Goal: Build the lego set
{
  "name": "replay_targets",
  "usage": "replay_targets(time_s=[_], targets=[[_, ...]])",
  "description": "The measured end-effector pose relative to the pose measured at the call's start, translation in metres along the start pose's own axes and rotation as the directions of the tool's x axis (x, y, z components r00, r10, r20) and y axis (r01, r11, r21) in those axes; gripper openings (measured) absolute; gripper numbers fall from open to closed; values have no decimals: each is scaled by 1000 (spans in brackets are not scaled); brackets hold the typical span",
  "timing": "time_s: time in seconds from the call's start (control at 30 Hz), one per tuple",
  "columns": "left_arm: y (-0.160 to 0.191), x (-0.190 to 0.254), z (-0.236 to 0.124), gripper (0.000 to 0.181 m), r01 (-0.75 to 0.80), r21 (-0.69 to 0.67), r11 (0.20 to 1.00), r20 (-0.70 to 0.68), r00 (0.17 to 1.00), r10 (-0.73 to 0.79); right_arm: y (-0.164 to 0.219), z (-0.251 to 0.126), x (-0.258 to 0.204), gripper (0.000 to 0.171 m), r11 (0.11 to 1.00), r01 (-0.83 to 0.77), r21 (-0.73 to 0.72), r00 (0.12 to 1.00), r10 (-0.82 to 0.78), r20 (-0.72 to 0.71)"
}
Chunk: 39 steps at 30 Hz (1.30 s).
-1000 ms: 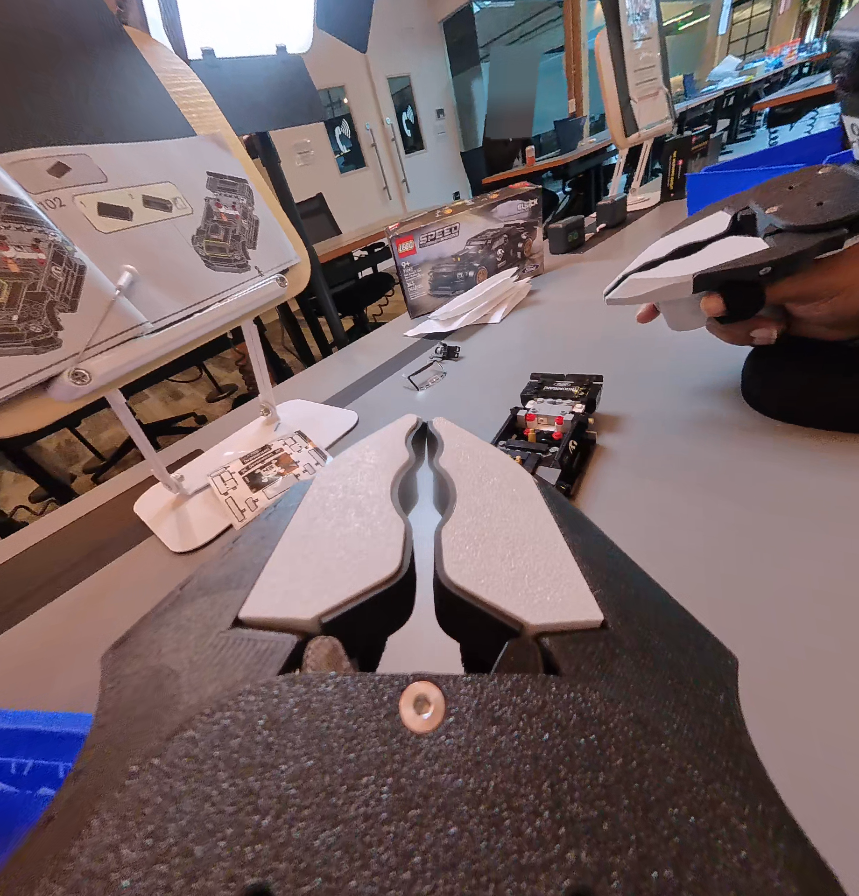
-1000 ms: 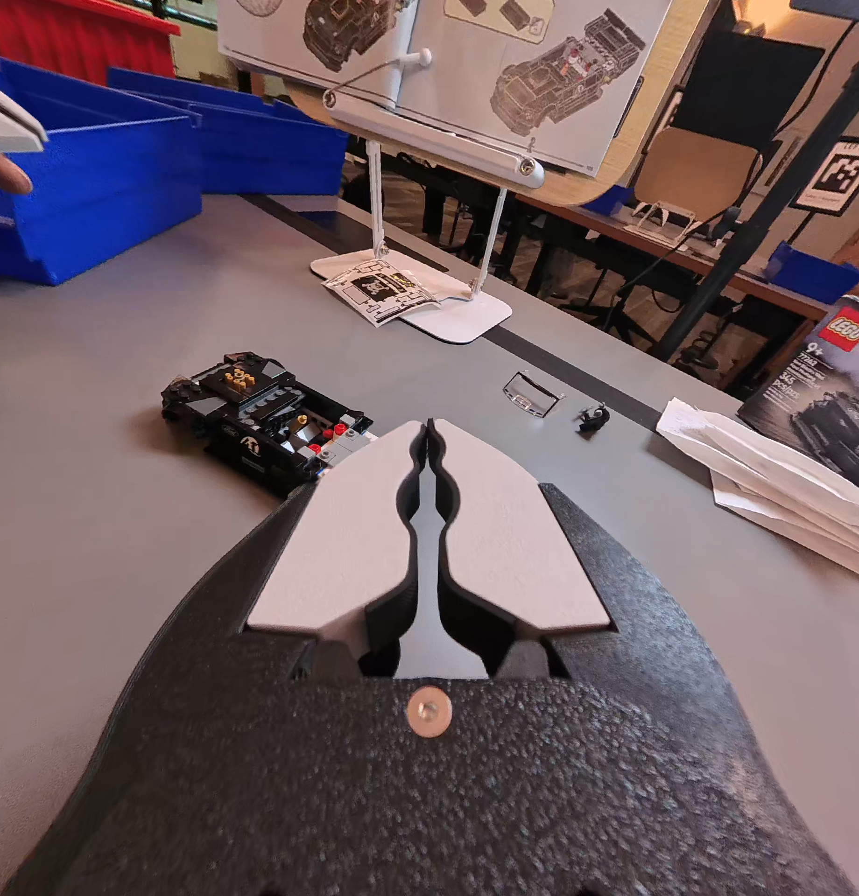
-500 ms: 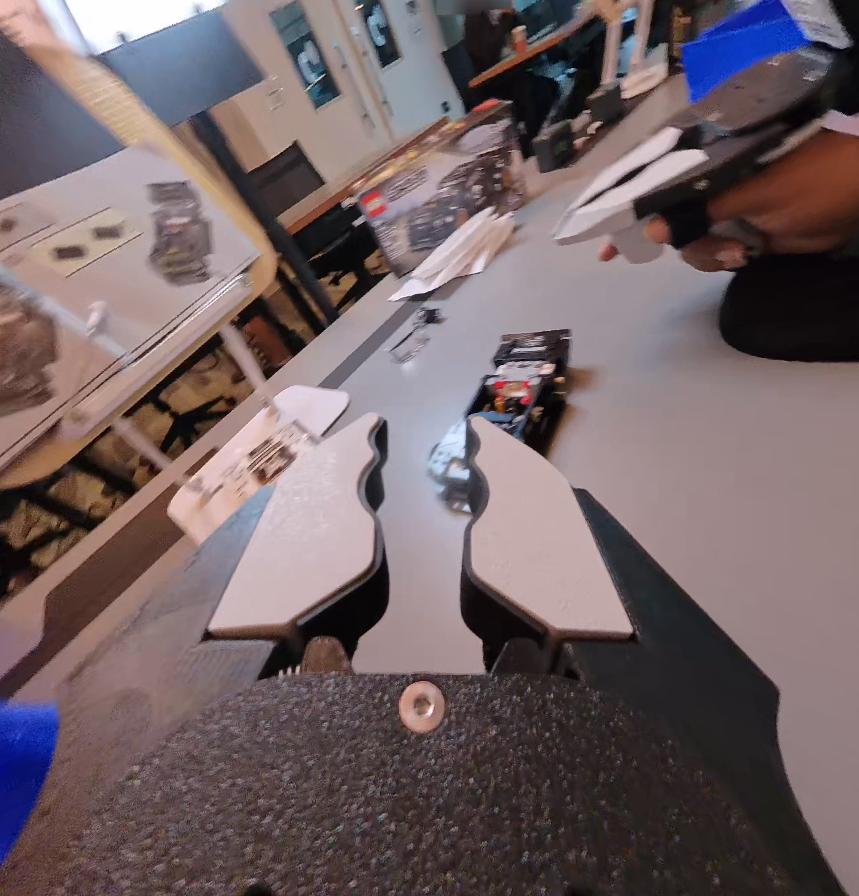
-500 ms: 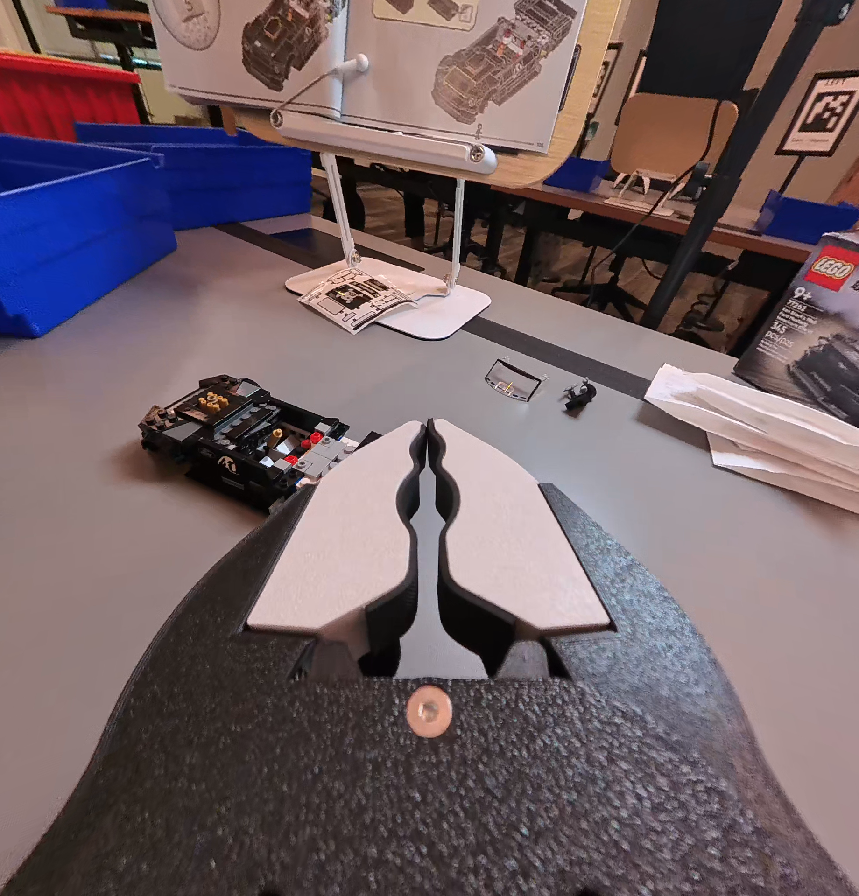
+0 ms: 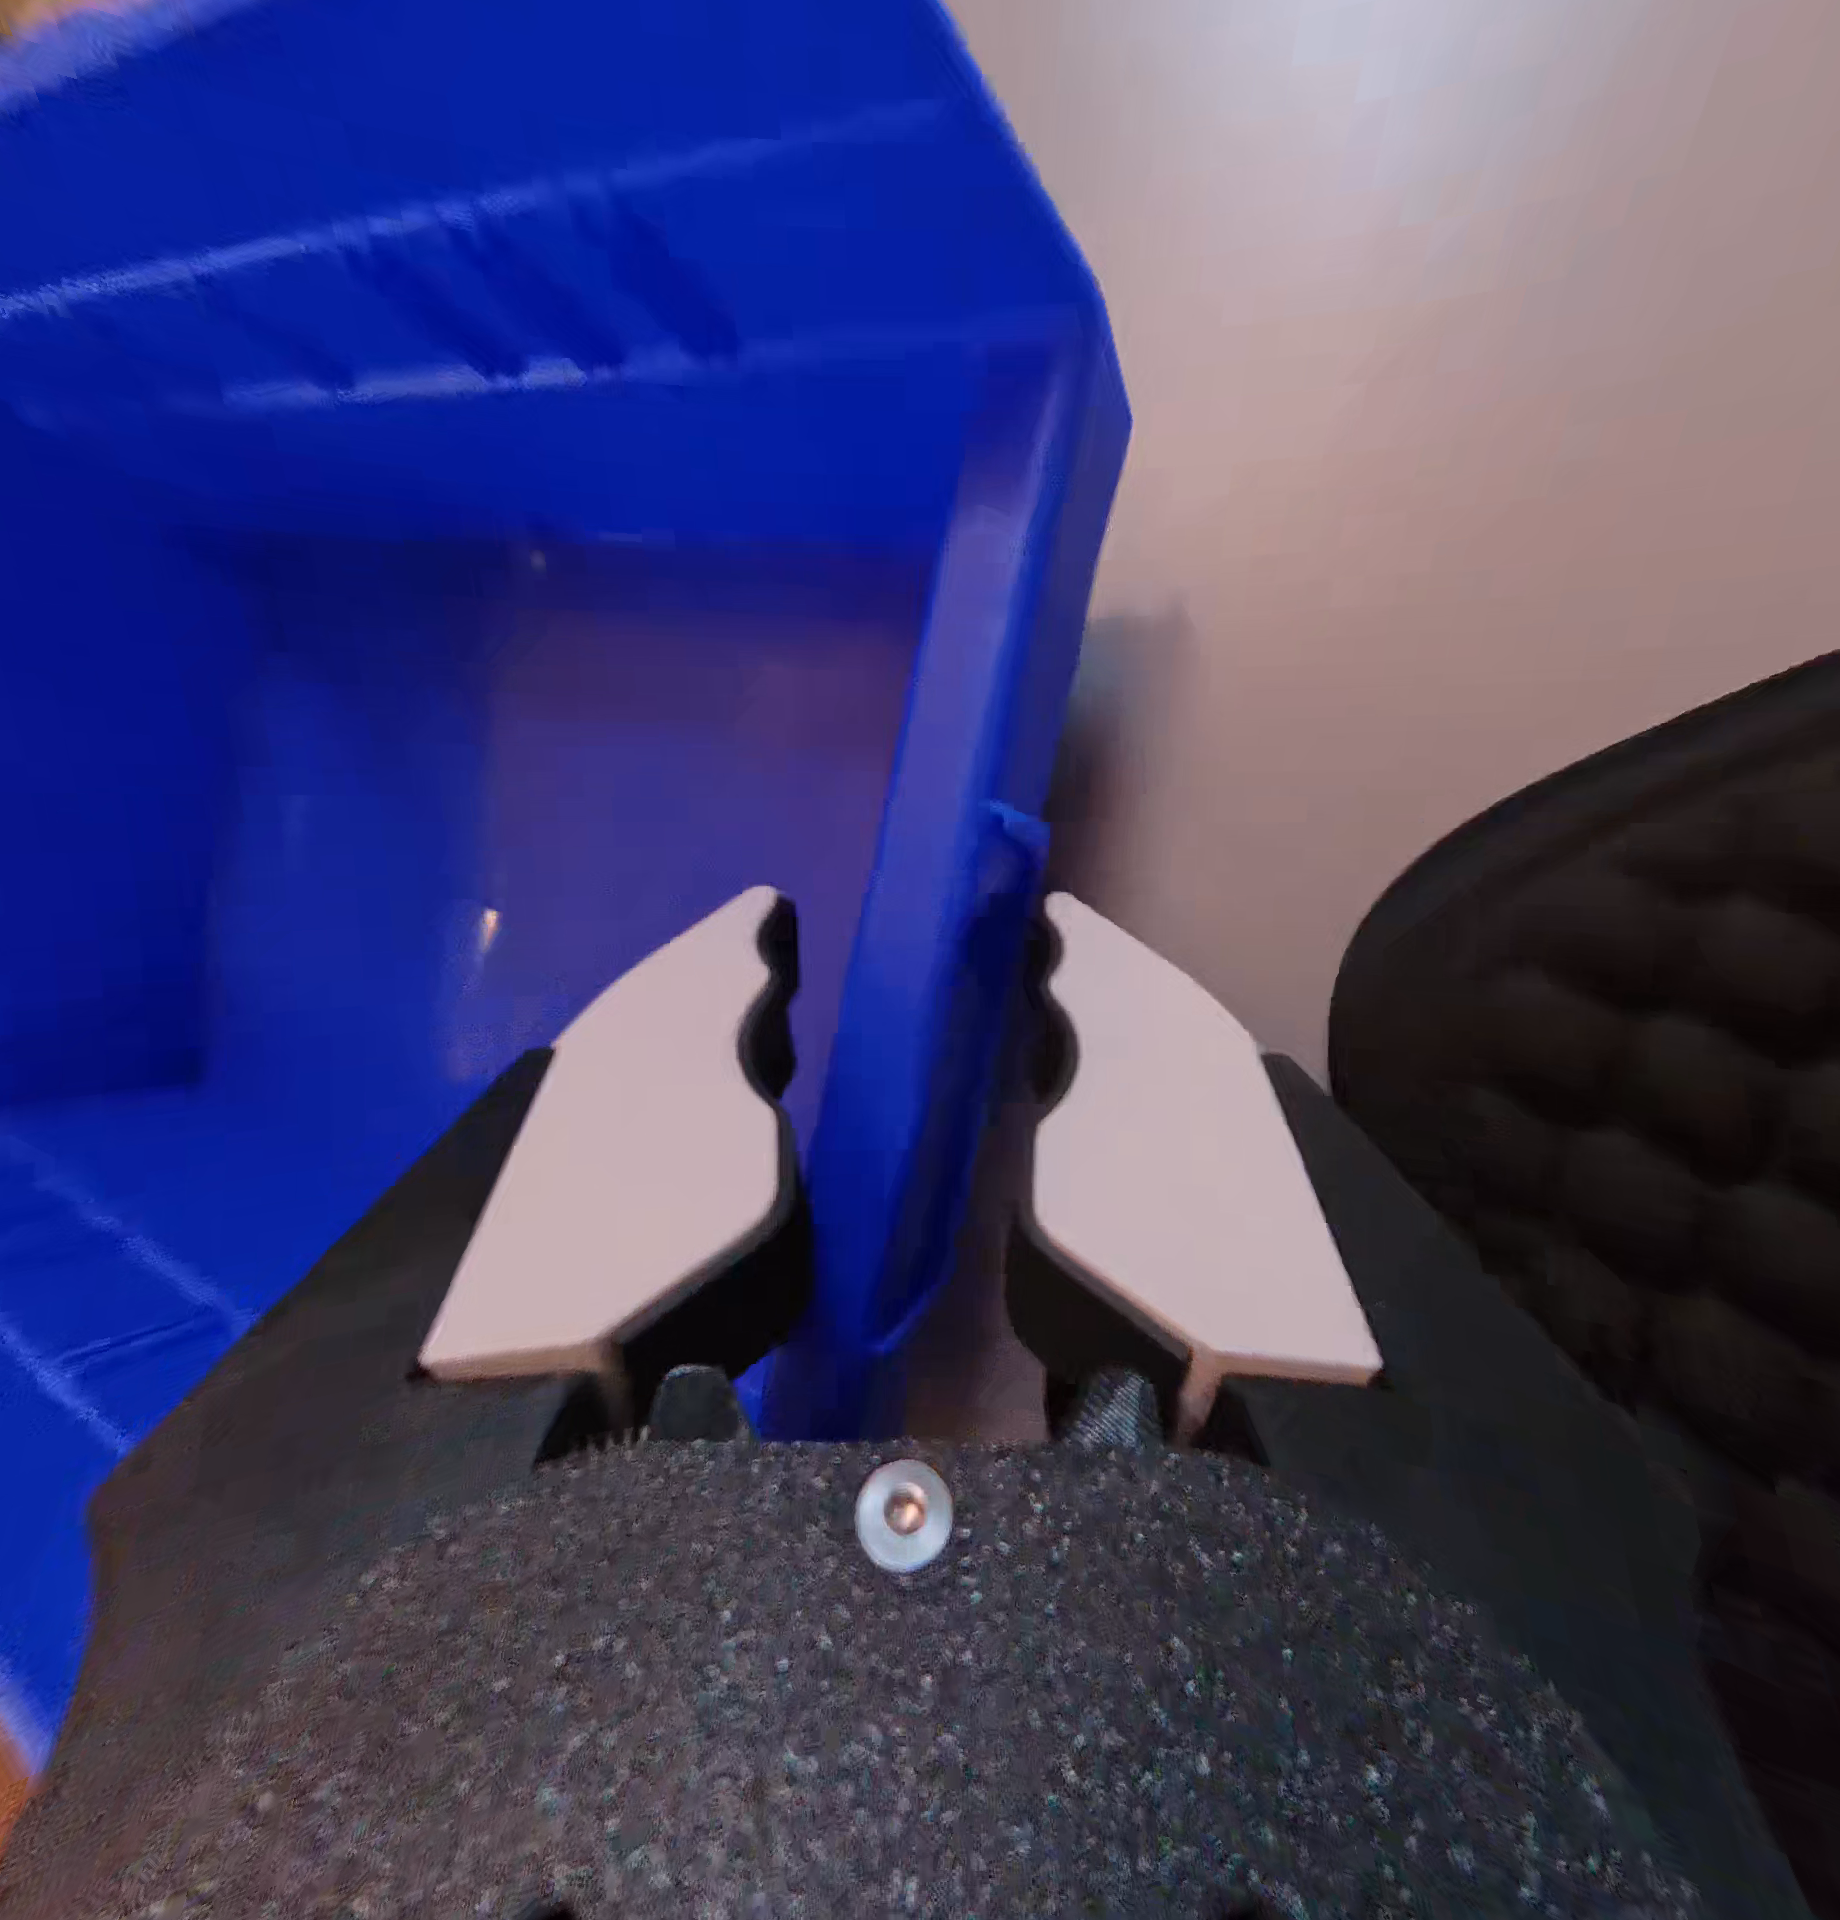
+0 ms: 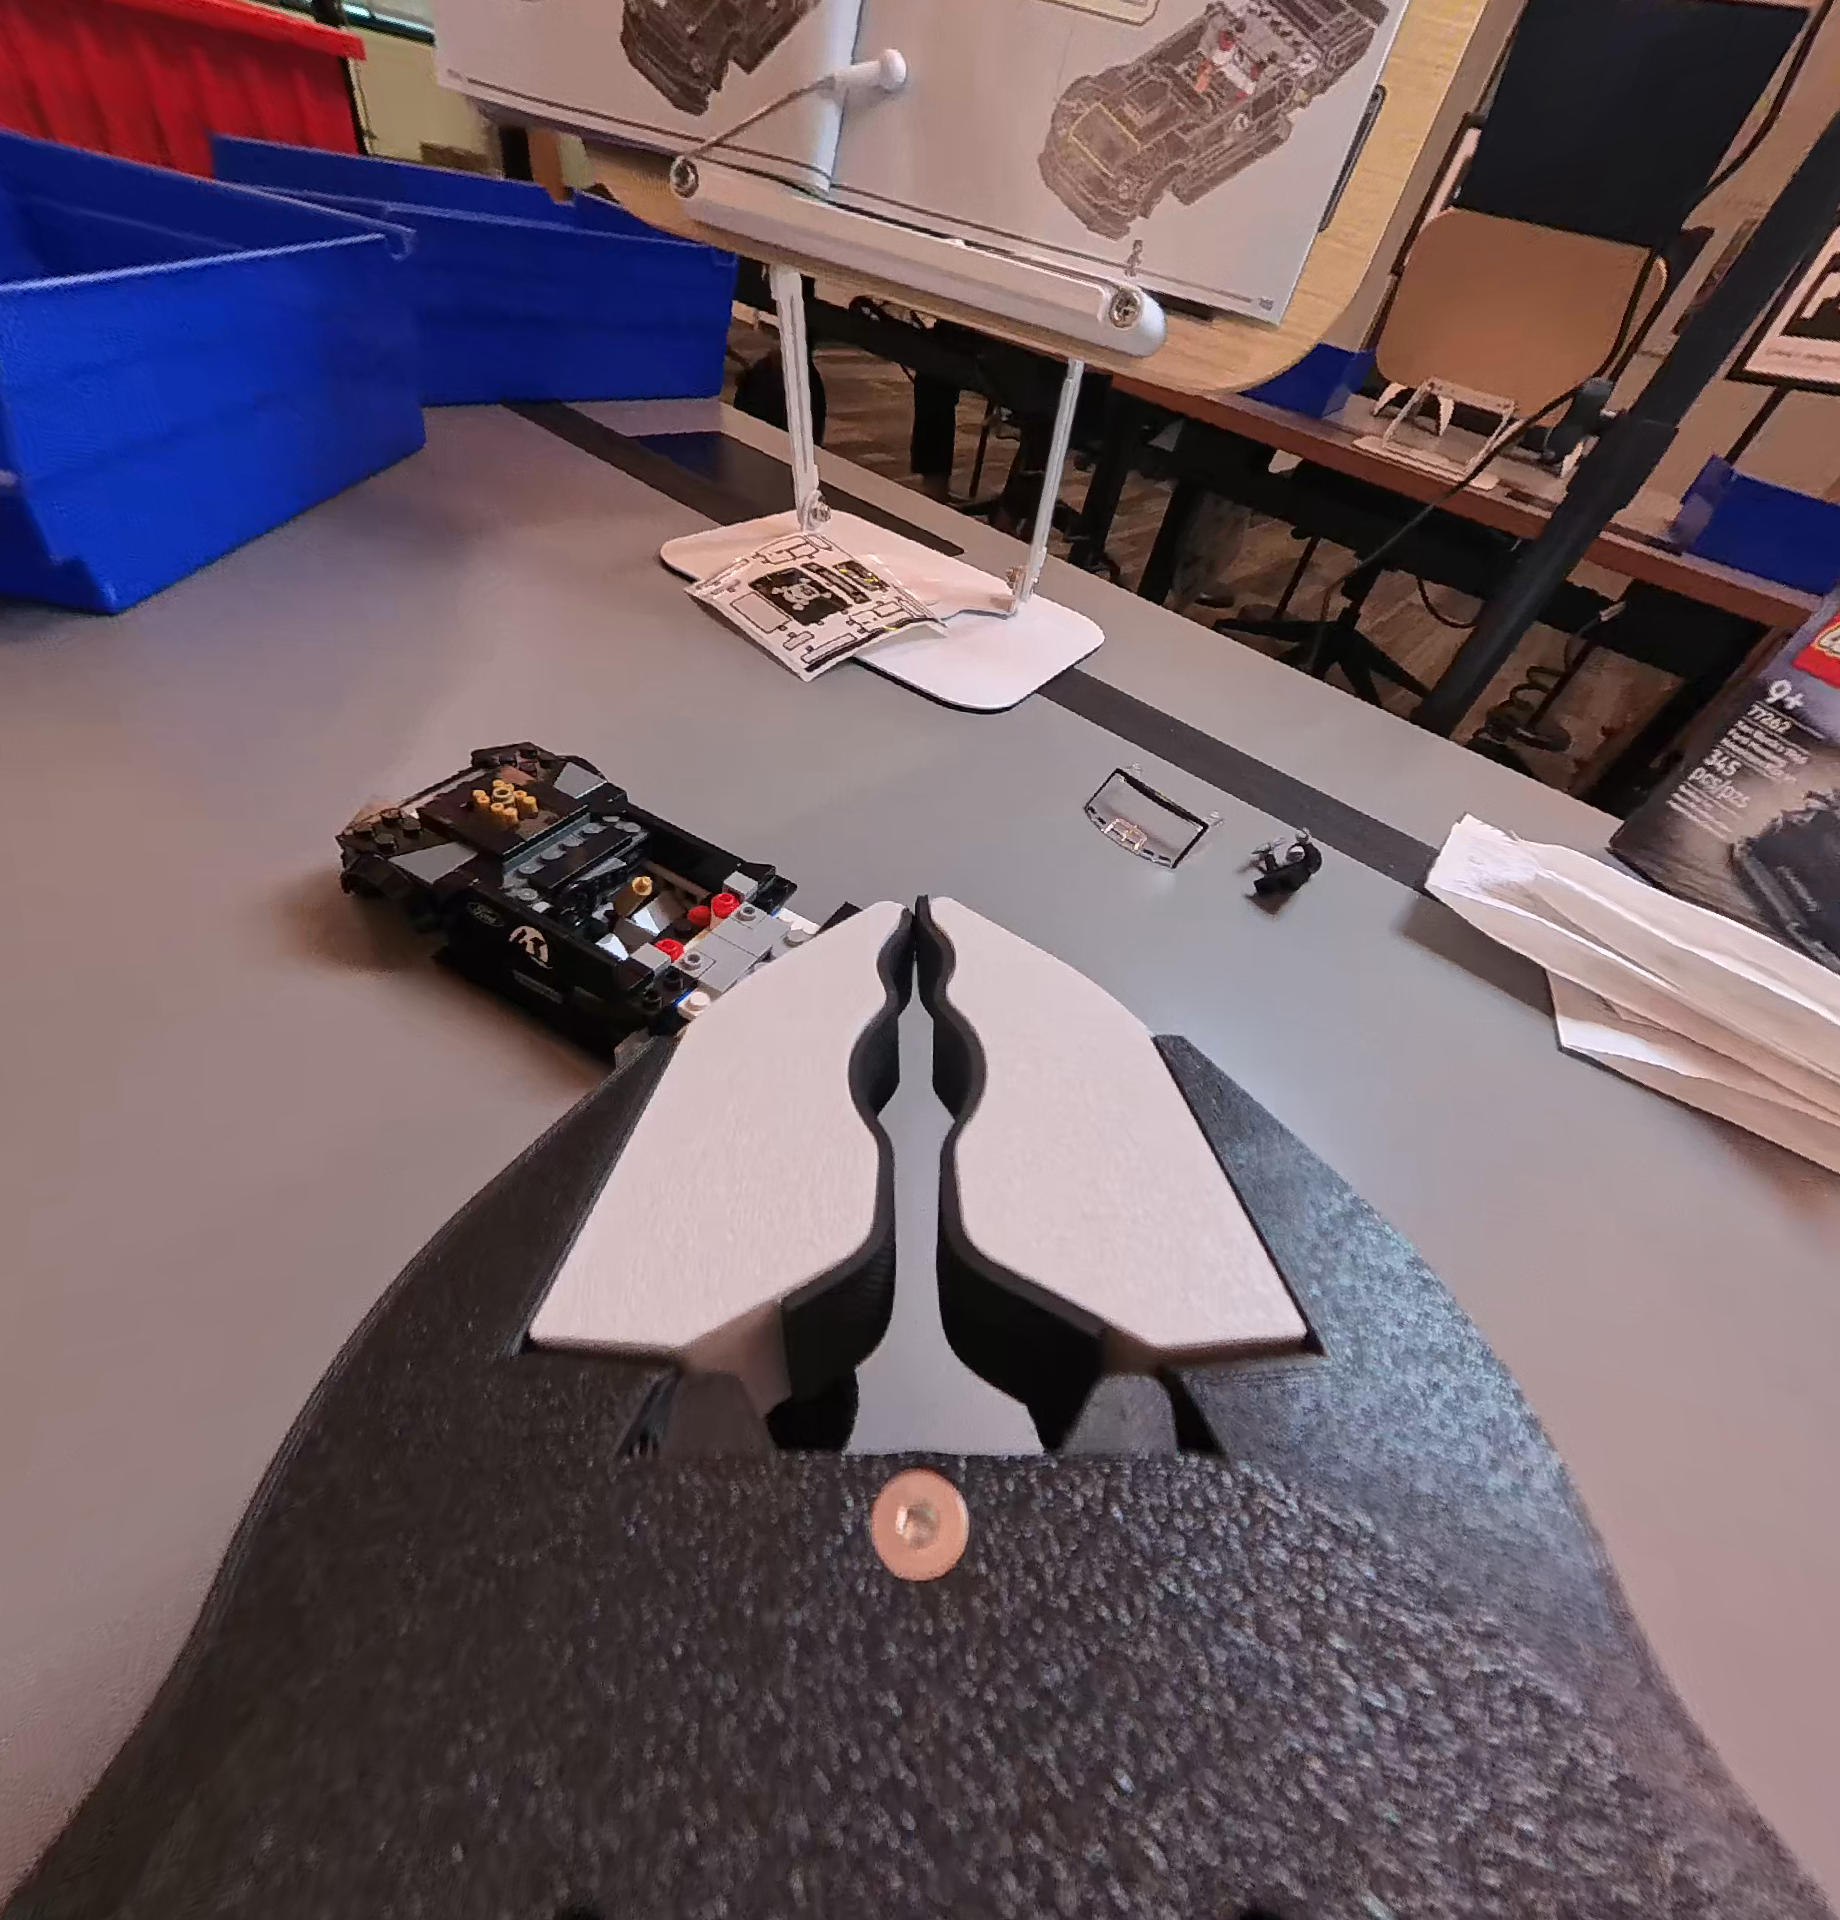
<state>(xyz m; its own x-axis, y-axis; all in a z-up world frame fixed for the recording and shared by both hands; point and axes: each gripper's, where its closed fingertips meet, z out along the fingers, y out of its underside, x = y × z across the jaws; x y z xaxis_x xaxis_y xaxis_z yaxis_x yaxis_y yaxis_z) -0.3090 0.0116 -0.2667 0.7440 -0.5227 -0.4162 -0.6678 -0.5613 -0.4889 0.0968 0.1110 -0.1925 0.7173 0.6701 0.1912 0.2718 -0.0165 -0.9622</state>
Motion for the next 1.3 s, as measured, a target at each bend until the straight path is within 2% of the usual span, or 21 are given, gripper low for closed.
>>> replay_targets(time_s=[0.2,0.3,0.63,0.8,0.9,0.97,1.1,1.3], targets=[[17,-5,-6,36,55,-11,998,23,998,-54,-7,-6,6,0,999,-16,36,999,17,-31],[29,-14,-9,32,22,-39,999,80,997,-19,-10,-8,11,0,998,-38,53,998,41,-47],[37,-13,-14,31,-53,7,999,13,999,53,-8,-7,9,0,998,-50,44,998,51,-28],[34,-13,-16,32,-76,59,995,-12,997,77,-9,-7,10,0,997,-56,49,998,57,-34],[18,-15,-29,40,34,167,985,-51,998,-26,-9,-8,11,0,997,-64,49,997,66,-42],[-3,-20,-46,45,126,285,950,-88,991,-105,-10,-9,12,0,996,-74,50,996,76,-43],[-58,-40,-92,46,281,536,796,-179,959,-218,-9,-8,12,0,996,-82,44,996,83,-39],[-103,-108,-120,42,346,676,651,-127,924,-360,-9,-8,8,0,997,-67,43,997,69,-25]])
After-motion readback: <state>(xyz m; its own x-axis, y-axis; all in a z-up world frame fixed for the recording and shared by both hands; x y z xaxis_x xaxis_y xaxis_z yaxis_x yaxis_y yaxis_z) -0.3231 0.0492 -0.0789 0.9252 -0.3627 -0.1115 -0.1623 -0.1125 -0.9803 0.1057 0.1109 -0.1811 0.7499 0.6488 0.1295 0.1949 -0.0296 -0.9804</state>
